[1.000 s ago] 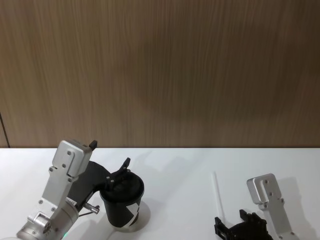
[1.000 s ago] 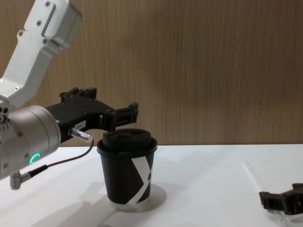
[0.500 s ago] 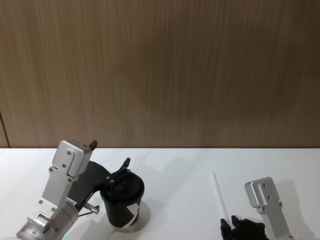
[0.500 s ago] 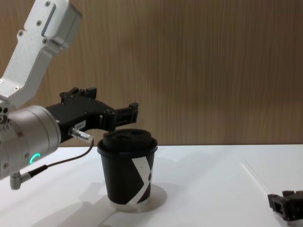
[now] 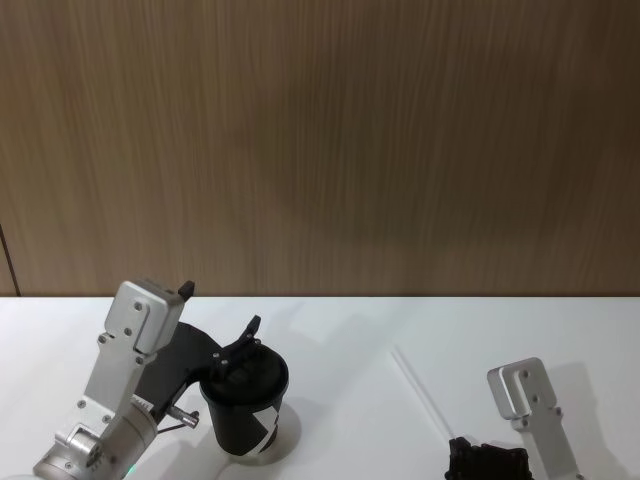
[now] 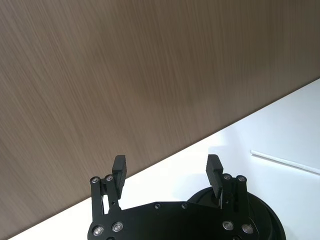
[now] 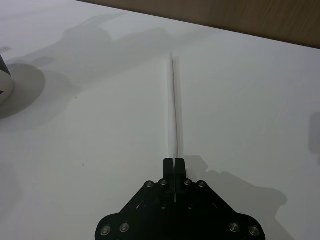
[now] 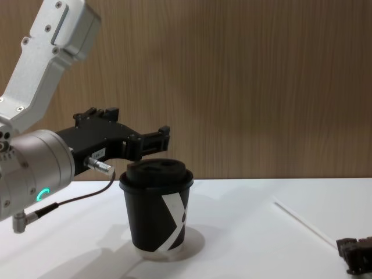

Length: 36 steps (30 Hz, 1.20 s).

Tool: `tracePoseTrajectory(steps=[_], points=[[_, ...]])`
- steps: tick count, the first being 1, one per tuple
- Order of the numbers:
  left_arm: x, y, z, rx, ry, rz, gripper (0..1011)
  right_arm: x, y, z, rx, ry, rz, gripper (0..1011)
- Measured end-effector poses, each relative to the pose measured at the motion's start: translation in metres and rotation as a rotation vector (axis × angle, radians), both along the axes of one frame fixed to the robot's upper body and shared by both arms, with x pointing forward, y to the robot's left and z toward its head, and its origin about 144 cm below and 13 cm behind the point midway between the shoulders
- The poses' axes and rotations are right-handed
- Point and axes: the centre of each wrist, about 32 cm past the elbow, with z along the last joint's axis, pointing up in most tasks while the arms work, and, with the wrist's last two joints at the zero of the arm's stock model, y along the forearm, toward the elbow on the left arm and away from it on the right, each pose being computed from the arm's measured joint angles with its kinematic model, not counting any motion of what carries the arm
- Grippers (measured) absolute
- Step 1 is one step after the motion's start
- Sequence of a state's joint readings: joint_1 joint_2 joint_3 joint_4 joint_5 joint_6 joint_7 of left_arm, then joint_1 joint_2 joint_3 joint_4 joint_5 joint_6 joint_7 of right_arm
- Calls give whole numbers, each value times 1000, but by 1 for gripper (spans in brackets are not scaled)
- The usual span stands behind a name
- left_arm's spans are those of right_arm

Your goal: Pick up the straw with one hand, pass it to the other hand, and insert it into the cup.

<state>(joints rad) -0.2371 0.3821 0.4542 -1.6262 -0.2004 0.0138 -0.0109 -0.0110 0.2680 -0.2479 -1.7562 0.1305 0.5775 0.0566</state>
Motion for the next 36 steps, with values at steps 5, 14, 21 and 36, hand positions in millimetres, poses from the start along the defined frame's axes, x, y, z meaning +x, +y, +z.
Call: tracePoseTrajectory(steps=[5,14,21,36], points=[[0,0,0,0,0,0,1003,-1,0,0,7,-17,-4,6],[0,0,0,0,0,0,1003,-1,-1,8,44,-102,-11,5],[0,0,0,0,0,0,1004,-2,-2,19,116,-197,-1,6],[0,0,0,0,0,0,1003,-4,-1,37,325,-308,90,5]])
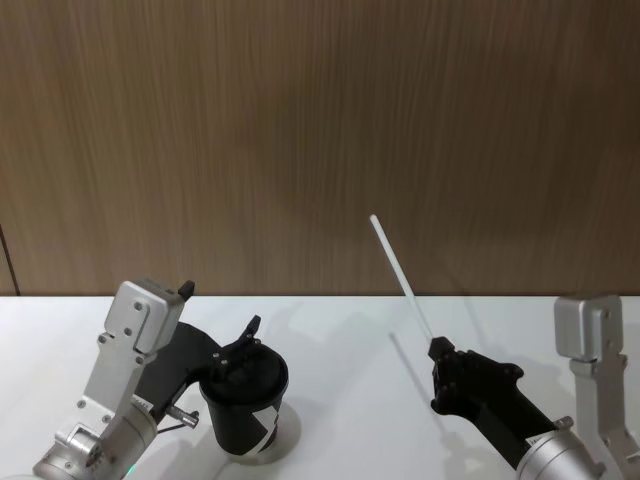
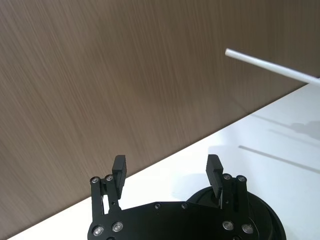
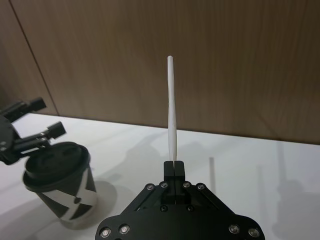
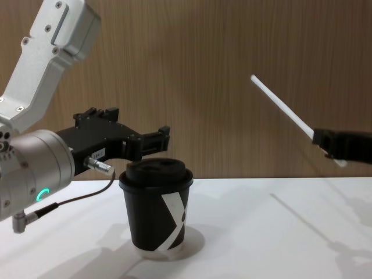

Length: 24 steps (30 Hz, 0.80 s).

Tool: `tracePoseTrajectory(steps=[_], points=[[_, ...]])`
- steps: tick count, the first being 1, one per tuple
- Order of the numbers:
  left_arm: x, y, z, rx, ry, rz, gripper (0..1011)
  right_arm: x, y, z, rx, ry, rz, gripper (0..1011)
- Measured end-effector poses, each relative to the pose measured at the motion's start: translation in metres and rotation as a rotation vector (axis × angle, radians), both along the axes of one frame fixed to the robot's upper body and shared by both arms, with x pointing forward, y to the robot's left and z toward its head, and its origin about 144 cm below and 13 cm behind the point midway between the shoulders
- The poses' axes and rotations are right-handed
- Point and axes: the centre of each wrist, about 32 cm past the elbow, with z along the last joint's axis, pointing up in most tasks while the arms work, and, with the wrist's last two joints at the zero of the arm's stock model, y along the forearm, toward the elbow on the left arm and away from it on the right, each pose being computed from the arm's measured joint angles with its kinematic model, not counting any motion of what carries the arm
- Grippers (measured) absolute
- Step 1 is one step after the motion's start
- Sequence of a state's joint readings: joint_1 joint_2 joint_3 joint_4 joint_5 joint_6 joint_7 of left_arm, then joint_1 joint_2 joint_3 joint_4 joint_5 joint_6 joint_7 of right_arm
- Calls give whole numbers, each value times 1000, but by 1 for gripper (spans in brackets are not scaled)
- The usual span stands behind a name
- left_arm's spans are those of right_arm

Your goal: Pick up the straw with one hand, pass it to the other hand, and insert it into the cup.

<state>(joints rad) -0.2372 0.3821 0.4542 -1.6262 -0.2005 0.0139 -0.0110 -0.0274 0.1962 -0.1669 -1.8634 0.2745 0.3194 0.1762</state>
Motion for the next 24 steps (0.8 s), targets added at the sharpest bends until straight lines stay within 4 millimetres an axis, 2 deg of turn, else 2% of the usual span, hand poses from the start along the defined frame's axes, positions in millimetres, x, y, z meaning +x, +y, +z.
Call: tracePoseTrajectory(steps=[15,24], points=[[0,0,0,0,0,0,1003,1,9,10,200,-66,180,5],[0,0,0,0,0,0,1003,-1,16,14,252,-88,245,5]])
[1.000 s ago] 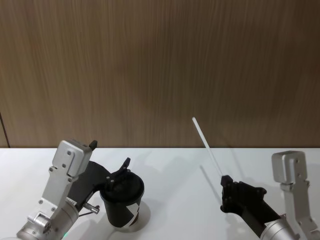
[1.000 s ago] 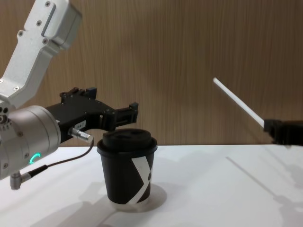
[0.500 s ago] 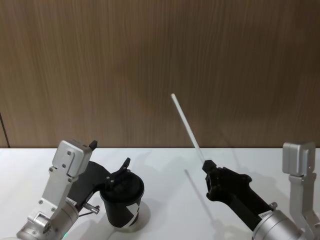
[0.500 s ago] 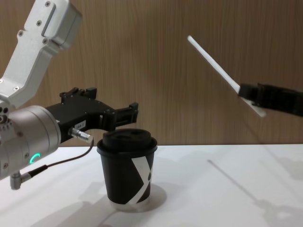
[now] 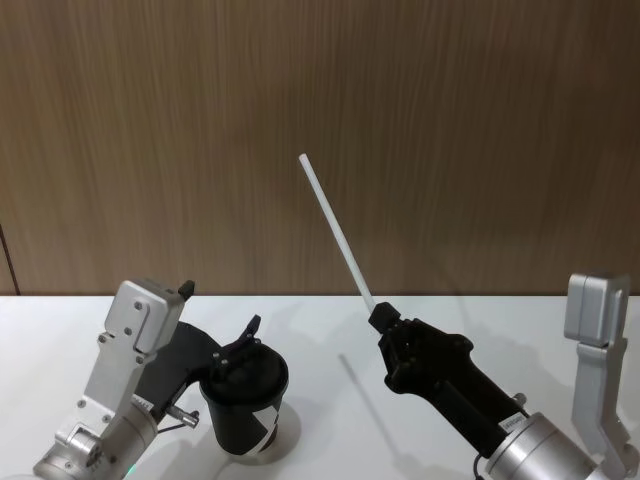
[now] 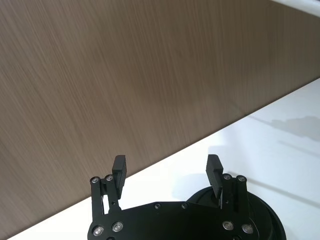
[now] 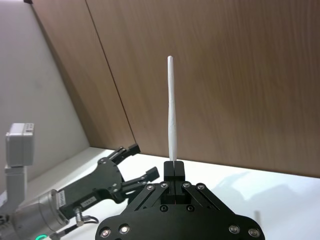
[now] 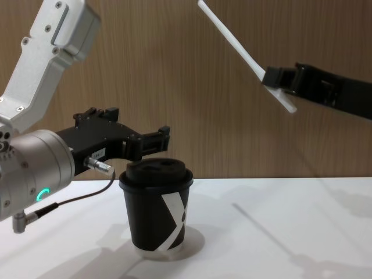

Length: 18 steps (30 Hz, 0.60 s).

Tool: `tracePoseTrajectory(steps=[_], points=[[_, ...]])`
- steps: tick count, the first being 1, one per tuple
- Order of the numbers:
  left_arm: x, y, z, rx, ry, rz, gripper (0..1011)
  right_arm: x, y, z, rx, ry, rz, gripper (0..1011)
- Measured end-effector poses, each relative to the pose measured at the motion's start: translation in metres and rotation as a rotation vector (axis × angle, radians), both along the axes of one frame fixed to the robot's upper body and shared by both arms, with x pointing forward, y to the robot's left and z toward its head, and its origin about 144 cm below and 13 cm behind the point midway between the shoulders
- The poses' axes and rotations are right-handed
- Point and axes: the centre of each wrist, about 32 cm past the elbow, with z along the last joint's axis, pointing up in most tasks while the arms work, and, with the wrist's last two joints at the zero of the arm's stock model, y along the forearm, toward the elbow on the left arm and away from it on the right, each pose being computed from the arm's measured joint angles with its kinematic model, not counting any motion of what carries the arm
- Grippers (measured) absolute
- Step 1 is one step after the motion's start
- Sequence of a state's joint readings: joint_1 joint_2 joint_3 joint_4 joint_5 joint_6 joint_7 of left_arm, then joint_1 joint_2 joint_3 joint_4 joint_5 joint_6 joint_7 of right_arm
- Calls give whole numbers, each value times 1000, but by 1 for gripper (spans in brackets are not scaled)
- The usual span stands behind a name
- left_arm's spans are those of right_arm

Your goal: Pick up the straw with one hand, pass it to the other hand, and insert it into the cup.

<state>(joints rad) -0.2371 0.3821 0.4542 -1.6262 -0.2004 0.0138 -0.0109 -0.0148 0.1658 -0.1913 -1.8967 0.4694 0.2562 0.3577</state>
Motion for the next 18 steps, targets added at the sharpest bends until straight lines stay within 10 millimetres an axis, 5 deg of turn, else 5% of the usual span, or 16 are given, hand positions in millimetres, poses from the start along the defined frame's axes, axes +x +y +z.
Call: tracePoseTrajectory(steps=[18], points=[[-1,6,10,-85,1,-78,1003,-3,5,3,40,-18,53,5]])
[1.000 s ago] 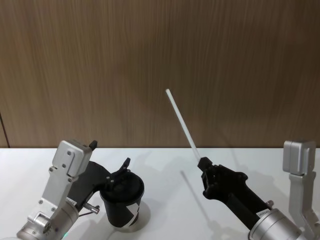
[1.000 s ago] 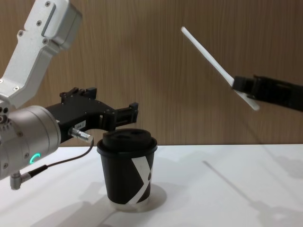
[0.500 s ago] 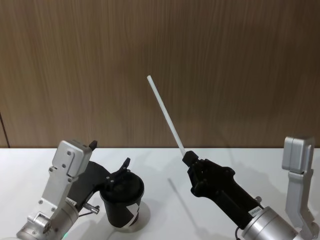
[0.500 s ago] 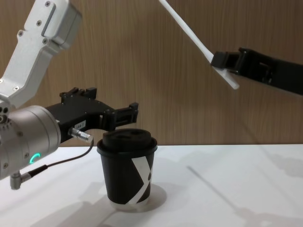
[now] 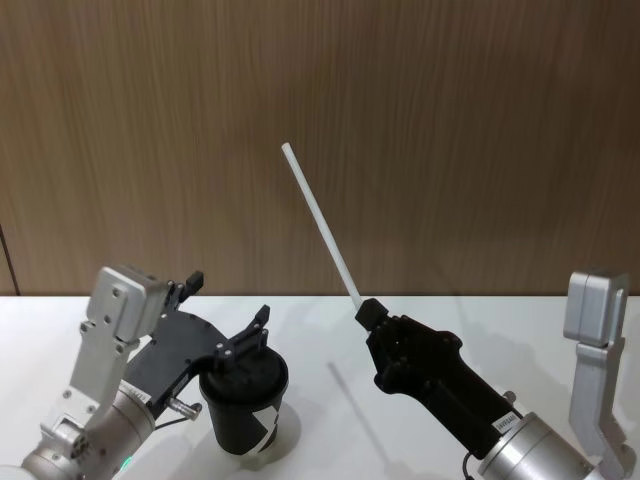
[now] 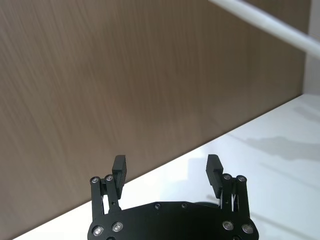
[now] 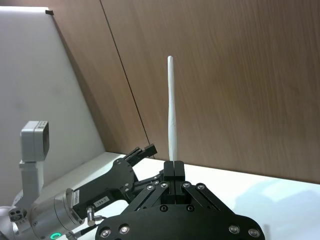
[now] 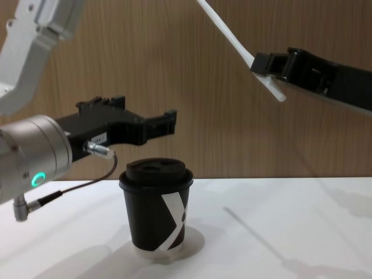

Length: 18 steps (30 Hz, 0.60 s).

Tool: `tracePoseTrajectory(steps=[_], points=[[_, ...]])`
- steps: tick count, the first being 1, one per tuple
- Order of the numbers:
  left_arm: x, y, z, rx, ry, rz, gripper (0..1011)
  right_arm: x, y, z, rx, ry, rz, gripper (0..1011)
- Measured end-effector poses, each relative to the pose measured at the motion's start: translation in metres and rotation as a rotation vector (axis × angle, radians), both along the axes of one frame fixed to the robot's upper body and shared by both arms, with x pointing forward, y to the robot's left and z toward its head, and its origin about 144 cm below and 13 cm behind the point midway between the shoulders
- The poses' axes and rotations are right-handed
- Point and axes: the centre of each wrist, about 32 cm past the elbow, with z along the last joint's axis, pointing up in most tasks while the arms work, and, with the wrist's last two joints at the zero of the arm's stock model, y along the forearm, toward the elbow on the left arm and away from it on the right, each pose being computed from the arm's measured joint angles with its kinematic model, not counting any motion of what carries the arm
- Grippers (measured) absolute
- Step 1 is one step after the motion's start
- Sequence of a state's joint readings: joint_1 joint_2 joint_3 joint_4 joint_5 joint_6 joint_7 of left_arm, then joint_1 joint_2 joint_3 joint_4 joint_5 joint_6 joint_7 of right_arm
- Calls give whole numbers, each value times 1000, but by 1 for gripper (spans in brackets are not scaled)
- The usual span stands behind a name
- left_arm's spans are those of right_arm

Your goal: Pick up the straw with one hand, pass it to the other hand, and insert it into the cup.

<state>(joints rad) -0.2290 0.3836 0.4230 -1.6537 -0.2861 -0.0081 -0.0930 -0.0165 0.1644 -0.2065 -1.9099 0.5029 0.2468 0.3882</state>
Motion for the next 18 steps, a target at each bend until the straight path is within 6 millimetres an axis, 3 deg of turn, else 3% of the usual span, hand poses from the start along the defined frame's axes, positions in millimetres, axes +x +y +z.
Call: tracePoseTrajectory(steps=[18], points=[[5,9,27,-223,18,-226,1003,-1,1,1,9,-4,12,5]])
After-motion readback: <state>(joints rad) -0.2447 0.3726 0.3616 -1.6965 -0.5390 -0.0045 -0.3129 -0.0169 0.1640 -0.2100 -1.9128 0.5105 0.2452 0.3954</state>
